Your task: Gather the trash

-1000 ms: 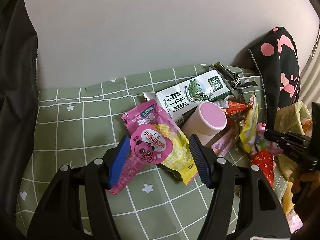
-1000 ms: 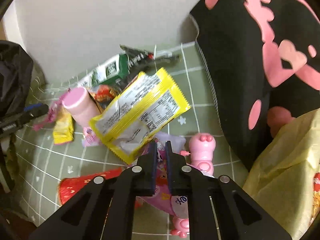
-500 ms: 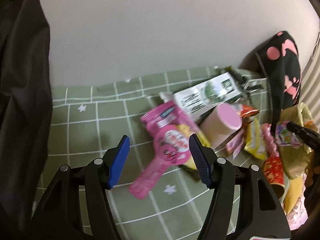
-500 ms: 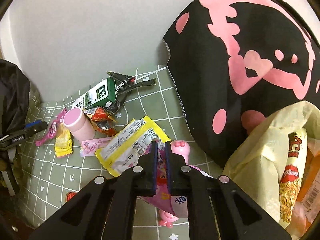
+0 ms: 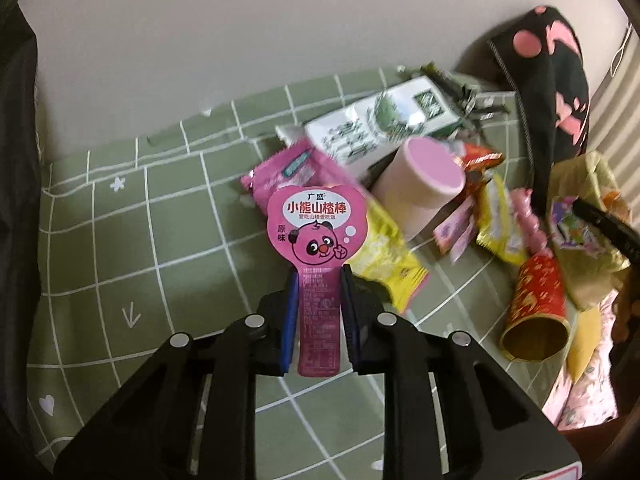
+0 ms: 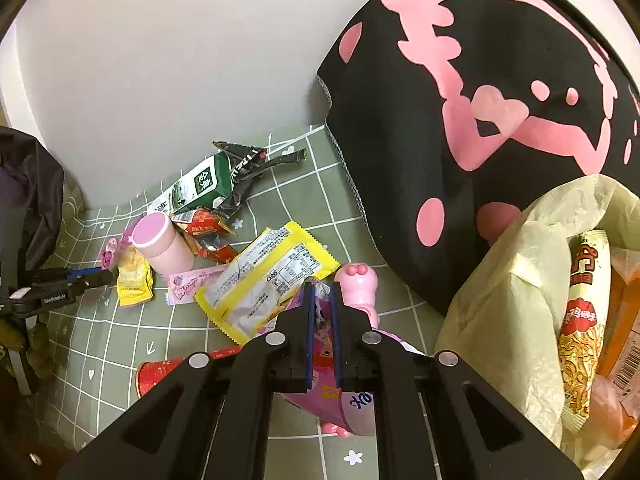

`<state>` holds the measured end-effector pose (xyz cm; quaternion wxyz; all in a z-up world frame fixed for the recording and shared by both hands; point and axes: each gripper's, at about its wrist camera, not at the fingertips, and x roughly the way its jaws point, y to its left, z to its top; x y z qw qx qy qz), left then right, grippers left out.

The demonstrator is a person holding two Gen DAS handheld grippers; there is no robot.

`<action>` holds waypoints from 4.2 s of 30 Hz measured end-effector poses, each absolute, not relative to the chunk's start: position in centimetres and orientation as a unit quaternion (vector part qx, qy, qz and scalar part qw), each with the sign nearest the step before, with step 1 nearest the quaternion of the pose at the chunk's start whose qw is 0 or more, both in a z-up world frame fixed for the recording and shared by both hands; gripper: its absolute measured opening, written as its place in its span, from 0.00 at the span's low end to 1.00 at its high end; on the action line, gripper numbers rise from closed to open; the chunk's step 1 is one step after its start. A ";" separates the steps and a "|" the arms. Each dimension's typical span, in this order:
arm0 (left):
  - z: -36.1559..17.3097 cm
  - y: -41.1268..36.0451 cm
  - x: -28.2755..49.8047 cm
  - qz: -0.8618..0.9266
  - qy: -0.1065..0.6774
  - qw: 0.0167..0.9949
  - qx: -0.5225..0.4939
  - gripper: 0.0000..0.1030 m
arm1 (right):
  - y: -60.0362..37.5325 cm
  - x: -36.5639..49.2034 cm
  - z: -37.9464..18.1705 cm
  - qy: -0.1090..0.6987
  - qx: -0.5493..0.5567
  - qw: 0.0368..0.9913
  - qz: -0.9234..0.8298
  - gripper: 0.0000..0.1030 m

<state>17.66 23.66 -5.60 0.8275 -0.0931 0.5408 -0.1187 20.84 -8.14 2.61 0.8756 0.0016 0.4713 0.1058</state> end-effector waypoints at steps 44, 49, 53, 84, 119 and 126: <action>10.4 -4.1 22.3 -0.428 0.380 0.820 0.028 0.19 | -21.3 16.6 17.2 0.339 -0.010 0.937 -0.086 0.08; 10.4 -7.3 21.7 -0.467 0.383 0.797 0.025 0.19 | -23.8 15.3 17.8 0.336 -0.008 0.935 -0.113 0.08; 9.7 -9.8 21.3 -0.487 0.394 0.779 0.028 0.19 | -25.2 14.6 17.9 0.338 -0.005 0.933 -0.127 0.08; 5.1 -8.9 22.9 -0.389 0.462 0.797 -0.015 0.51 | -27.4 15.5 14.1 0.358 0.045 0.927 -0.098 0.08; 3.8 0.2 21.2 -0.318 0.467 0.824 -0.043 0.53 | -24.2 16.8 10.2 0.378 0.029 0.920 -0.101 0.31; 3.4 7.6 22.6 -0.231 0.459 0.856 -0.065 0.53 | -19.7 17.5 10.2 0.376 0.023 0.925 -0.049 0.31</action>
